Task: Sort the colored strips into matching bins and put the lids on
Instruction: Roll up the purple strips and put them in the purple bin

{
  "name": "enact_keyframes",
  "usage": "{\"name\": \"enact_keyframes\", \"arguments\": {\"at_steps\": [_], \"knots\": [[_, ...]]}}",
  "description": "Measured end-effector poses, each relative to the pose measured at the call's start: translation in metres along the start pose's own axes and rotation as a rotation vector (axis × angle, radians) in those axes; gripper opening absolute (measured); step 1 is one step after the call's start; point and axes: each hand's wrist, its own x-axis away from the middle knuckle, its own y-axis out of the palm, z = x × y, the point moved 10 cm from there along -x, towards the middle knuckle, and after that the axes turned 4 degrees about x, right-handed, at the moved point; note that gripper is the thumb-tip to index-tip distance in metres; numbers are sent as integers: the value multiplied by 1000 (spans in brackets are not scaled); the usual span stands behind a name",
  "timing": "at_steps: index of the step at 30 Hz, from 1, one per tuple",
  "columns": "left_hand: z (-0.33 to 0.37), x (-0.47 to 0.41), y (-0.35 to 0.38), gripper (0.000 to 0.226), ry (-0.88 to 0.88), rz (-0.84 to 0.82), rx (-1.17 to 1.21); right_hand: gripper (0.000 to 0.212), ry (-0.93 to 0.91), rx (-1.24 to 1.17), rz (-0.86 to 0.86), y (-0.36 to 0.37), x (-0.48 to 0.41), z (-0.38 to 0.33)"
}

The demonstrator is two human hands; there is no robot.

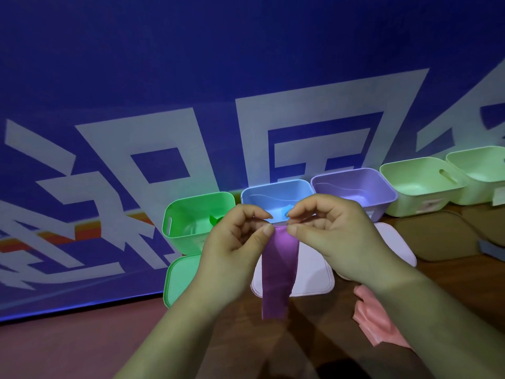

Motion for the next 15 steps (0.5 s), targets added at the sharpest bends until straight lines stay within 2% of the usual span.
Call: {"name": "enact_keyframes", "arguments": {"at_steps": [5,10,15], "knots": [[-2,2,-1,10,-24,-8,65,21,28,-54,27,-1,2,-2],[-4,4,4,22,-52,-78,122,24,57,-67,37,-3,3,0],[-5,4,4,30,-71,-53,113,20,58,-46,24,-2,7,-3]]}}
